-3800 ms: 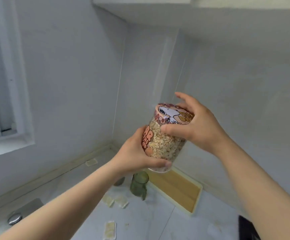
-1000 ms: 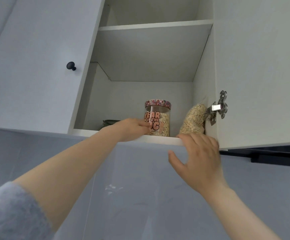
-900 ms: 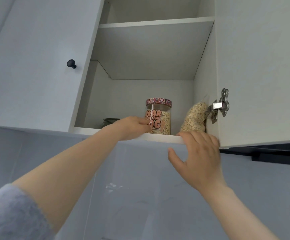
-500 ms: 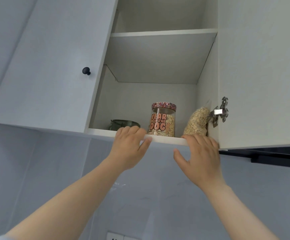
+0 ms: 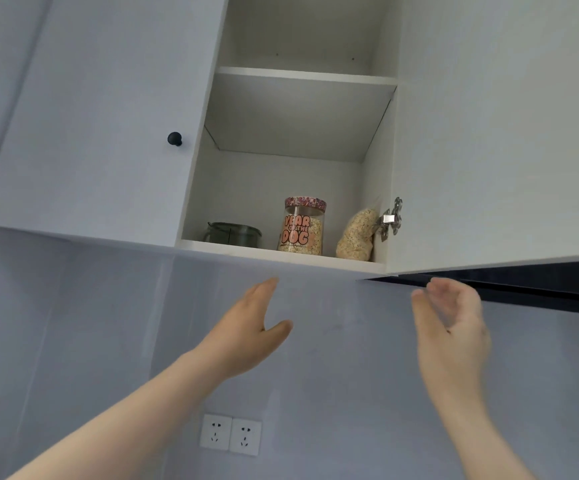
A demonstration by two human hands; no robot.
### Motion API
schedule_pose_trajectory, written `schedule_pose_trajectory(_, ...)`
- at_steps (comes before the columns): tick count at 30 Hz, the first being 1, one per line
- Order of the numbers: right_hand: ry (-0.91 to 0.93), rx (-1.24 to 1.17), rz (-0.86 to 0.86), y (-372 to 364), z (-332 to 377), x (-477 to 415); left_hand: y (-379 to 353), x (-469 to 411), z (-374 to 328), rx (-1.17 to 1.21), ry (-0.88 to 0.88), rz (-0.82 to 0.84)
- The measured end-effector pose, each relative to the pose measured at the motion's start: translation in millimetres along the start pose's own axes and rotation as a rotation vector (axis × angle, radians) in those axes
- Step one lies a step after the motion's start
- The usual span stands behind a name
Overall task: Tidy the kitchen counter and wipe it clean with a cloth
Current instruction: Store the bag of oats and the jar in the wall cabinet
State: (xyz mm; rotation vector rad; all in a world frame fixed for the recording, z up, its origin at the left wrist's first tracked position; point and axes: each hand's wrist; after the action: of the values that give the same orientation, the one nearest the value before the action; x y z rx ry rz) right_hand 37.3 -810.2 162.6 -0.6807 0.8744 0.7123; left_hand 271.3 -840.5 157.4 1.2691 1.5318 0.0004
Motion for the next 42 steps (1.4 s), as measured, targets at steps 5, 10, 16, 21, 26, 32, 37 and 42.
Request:
schedule_pose_trajectory(5, 0.09, -0.07, 0.092, 50, 38, -9, 2, 23, -50, -0.019, -0.029, -0.004)
schedule_pose_trajectory(10, 0.154, -0.193, 0.225, 80, 57, -15, 20, 37, -104, -0.051, -0.05, -0.117)
schedule_pose_trajectory(16, 0.212, -0.276, 0.37, 92, 72, -22, 37, 52, -159, -0.009, -0.073, -0.21)
schedule_pose_trajectory(21, 0.151, -0.277, 0.489, 98, 64, -27, 59, 55, -204, 0.203, -0.046, -0.306)
schedule_pose_trajectory(26, 0.161, -0.301, 0.535, 105, 65, -26, 77, 48, -265, 0.363, -0.119, -0.347)
schedule_pose_trajectory(32, 0.153, -0.282, 0.561, 106, 72, -23, 75, 43, -307, 0.348, -0.206, -0.269)
schedule_pose_trajectory(37, 0.204, -0.226, 0.58, 99, 75, -19, 84, 46, -299, 0.327, -0.206, -0.291)
schedule_pose_trajectory(42, 0.254, -0.218, 0.604, 82, 78, -16, 105, 56, -278, 0.368, -0.178, -0.352)
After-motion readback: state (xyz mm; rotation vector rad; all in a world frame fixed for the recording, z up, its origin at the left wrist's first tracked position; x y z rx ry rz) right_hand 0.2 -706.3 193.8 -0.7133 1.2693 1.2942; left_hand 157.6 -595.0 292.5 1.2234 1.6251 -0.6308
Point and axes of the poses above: each hand's wrist, its own x-axis away from the middle knuckle, its own y-axis out of the back of the hand, z = x × y, and after that the axes turned 4 degrees about x, right-handed
